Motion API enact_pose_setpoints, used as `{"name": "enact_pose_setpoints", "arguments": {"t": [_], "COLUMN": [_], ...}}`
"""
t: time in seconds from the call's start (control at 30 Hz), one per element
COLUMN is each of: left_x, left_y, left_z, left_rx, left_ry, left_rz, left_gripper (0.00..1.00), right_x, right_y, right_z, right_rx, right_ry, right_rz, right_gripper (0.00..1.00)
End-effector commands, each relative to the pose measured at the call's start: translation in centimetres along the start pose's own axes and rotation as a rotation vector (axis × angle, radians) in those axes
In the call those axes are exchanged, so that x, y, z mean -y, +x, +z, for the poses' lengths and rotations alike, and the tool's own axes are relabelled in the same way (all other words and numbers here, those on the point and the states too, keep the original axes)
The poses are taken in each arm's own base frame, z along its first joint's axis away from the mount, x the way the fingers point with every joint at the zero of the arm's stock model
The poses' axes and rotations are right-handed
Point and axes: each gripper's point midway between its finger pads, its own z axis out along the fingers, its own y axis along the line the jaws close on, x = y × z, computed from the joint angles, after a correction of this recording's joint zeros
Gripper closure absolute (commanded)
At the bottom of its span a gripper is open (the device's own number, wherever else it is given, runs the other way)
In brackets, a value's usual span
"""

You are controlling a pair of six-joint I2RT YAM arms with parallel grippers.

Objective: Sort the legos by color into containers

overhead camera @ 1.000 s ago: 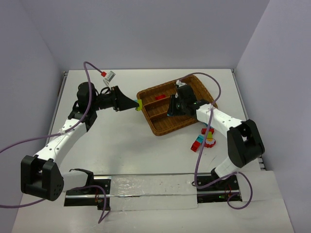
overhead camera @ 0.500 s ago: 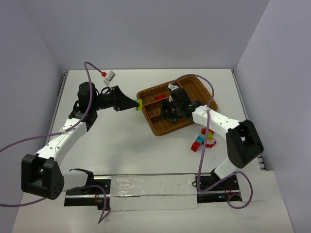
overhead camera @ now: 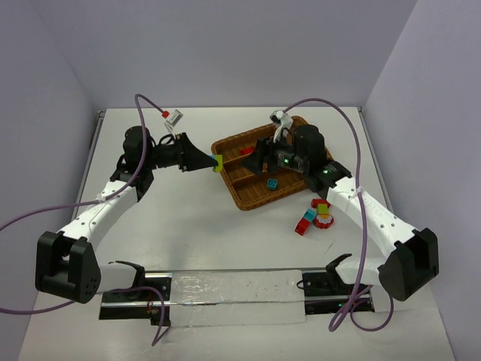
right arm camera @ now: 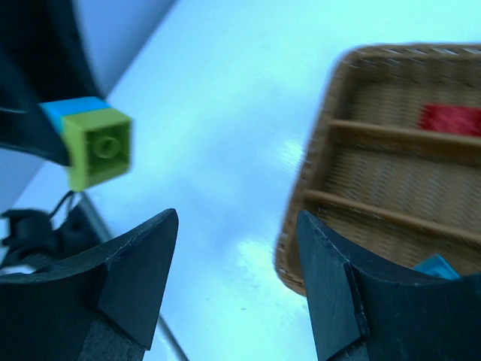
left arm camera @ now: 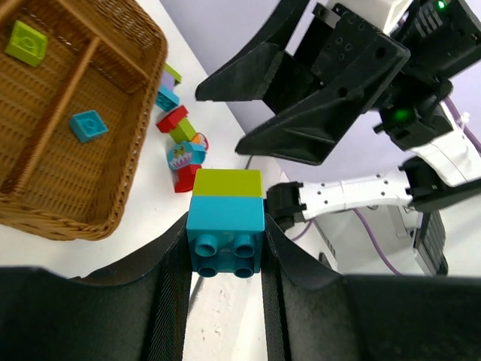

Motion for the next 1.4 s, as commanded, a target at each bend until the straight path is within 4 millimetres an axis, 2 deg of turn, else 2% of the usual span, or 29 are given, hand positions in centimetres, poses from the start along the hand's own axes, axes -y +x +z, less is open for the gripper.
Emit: {"name": "enact_pose_setpoints", "arguments": {"t": [0.0, 0.3, 0.53, 0.77, 1.1, 1.37], "left_x": [3.1, 4.3, 4.9, 5.2, 5.4, 5.6], "left_y": [-0.4, 0.6, 0.9, 1.2, 1.5, 1.7], "left_z": [0.1, 0.0, 0.2, 0.3, 0.6, 0.9], "left_rx": [-0.021, -0.057, -0.074, -0.083, -0.093, -0.100], "left_ry": [0.116, 0.158, 0.178, 0.190, 0.197, 0.202], "left_rz": [0.101, 0.131, 0.145, 0.158, 0.159, 0.158], "left_gripper": [1.00, 1.00, 1.00, 1.00, 1.00, 1.00], "right_x": [-4.2, -7.8, -8.7, -9.0, -10.4, -10.8], "right_y": [0.0, -1.4, -2.4, -2.5, -3.0, -2.7], "right_z": [0.0, -0.8, -0.4, 0.3, -0.2, -0.5], "right_rx": [0.008, 0.049, 0.053, 0.042, 0.038, 0.023], "right_ry": [-0.264, -0.481, -0.539, -0.591, -0.683, -0.727], "right_rz": [-0.009, -0.001, 0.019, 0.044, 0.051, 0.063], "right_gripper": [0.28, 0.36, 0.35, 0.36, 0.58, 0.60]}}
